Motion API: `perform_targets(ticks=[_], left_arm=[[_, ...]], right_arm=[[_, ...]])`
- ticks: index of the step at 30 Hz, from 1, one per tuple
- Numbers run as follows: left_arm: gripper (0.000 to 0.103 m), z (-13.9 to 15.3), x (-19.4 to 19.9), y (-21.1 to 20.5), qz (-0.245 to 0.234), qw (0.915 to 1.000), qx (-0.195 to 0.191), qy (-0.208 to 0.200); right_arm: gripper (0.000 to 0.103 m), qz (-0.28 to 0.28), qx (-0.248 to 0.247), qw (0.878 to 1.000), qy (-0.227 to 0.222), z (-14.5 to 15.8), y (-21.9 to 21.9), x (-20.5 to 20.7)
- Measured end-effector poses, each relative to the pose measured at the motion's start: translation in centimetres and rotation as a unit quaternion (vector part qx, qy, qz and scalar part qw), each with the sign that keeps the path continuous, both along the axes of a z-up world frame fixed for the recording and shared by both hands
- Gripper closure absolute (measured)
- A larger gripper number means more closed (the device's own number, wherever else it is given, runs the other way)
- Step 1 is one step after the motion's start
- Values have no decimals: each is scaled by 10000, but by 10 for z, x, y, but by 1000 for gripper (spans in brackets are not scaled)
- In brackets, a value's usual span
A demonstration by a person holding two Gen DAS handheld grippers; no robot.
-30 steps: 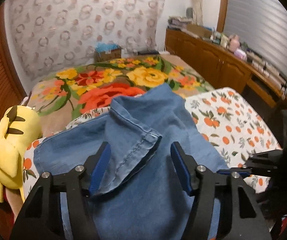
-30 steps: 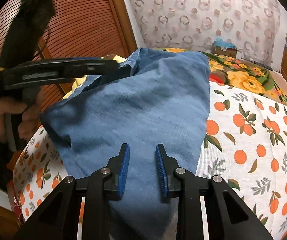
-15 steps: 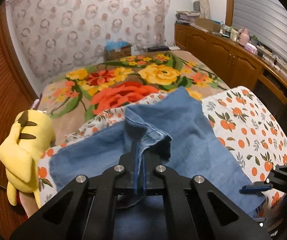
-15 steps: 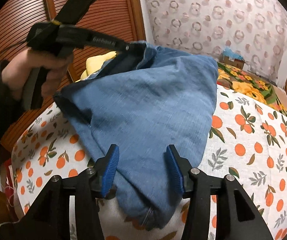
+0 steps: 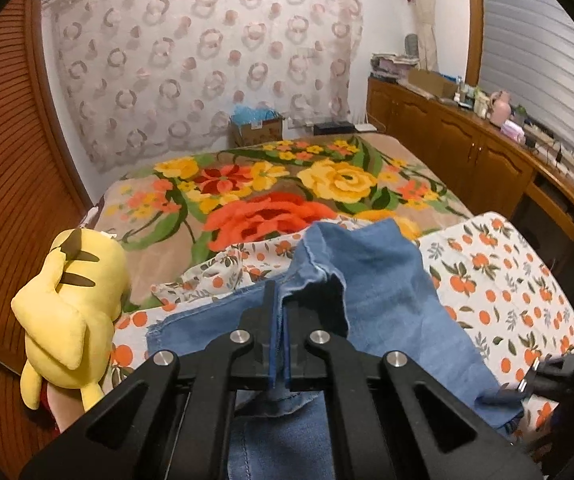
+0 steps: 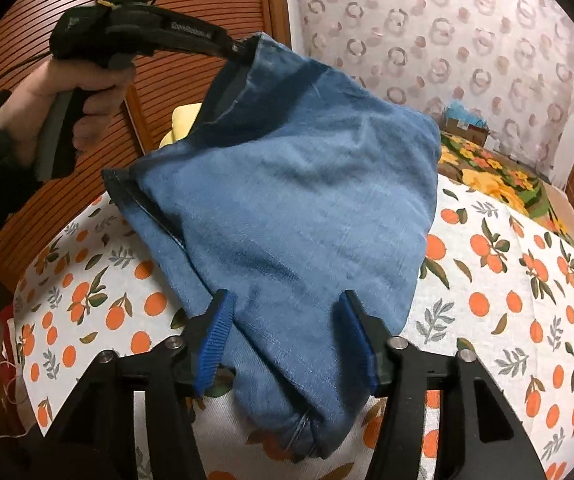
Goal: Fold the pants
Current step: 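Close the left tool on the folded jeans edge and lift it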
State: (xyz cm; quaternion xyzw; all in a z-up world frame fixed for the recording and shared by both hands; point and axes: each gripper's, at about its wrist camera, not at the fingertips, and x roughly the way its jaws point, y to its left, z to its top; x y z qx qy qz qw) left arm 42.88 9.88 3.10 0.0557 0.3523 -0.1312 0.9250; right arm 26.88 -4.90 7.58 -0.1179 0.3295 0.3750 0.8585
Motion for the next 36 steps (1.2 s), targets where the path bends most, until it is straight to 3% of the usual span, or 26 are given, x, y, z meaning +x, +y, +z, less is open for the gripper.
perform_targets(ticks=[1, 2, 4, 13, 17, 23, 27, 33, 35, 36], left_arm=[[101, 3, -1, 1, 2, 10000, -8, -19], [101, 8, -2, 2, 7, 10000, -7, -52], [101, 15, -4, 2, -7, 9999, -32, -99], [101, 68, -12, 14, 52, 9993, -60, -375], [101, 70, -11, 29, 201, 9991, 100, -355], [101, 38, 2, 55, 468, 9986, 233, -26], [98, 7, 6, 69, 494, 9986, 80, 169], [85, -18, -5, 89, 544, 9981, -86, 284], [71, -17, -11, 94, 553, 9981, -58, 249], [69, -15, -13, 99, 566, 9981, -75, 237]], right_arm=[[86, 52, 0, 10000, 21, 0, 0, -1], [95, 78, -1, 10000, 5, 1, 0, -1], [100, 59, 79, 9999, -119, 3, -9, -3], [101, 23, 762, 9970, -121, 38, -50, -8], [101, 218, 828, 9962, -145, 46, -42, -14], [101, 517, 651, 9965, -105, 35, -14, -18], [100, 520, 463, 9974, 165, 18, -10, -10], [93, 555, 459, 9968, 346, 15, -17, -7], [90, 582, 492, 9966, 305, 19, -20, -6], [89, 586, 520, 9965, 291, 21, -19, -10]])
